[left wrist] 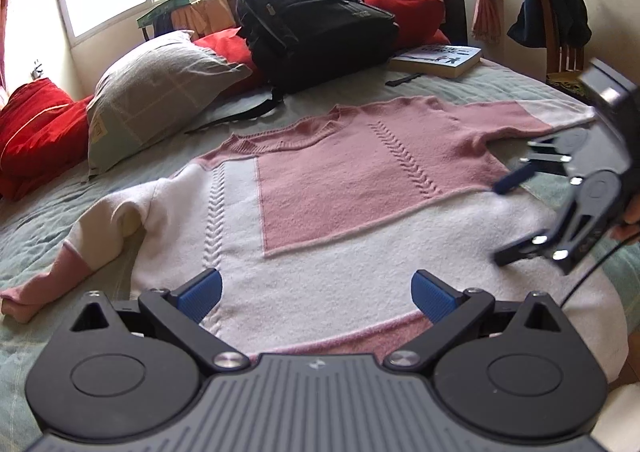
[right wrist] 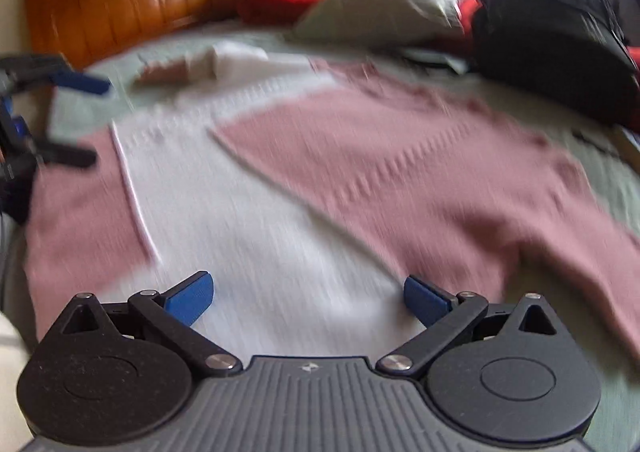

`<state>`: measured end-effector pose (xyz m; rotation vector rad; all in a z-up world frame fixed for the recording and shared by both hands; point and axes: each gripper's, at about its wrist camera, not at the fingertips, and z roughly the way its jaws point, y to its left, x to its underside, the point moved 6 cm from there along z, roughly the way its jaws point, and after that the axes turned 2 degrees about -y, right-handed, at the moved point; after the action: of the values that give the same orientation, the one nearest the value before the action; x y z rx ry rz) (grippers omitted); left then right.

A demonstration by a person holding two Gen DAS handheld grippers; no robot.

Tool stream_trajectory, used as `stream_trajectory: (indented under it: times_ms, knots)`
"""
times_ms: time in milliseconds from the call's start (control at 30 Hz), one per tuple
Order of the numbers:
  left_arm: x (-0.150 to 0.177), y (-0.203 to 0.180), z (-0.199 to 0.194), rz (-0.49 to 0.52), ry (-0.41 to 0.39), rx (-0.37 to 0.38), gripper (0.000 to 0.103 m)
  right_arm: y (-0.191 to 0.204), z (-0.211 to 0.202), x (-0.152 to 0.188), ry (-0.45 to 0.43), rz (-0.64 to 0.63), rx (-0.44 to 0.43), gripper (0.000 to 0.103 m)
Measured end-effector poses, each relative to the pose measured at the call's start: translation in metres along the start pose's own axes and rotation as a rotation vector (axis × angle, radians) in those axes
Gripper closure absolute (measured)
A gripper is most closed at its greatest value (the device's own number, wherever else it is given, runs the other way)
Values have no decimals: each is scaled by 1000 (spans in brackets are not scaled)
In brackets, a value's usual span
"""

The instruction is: Fold clothes

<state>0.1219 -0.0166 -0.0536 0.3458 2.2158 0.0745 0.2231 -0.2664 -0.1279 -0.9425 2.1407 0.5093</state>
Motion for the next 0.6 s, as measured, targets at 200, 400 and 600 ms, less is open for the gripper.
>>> stream_trajectory:
  times_ms: [200, 400, 600]
  knots:
    - [-9, -1, 3, -12, -15, 11, 2, 22, -39, -12, -92, -9, 12, 0]
    - [-8, -7, -11, -9, -51, 27, 2, 57, -11, 8, 26, -105, 9, 0]
    - [1, 0, -17, -29, -34, -2, 2, 63, -37, 31, 33, -87, 32, 0]
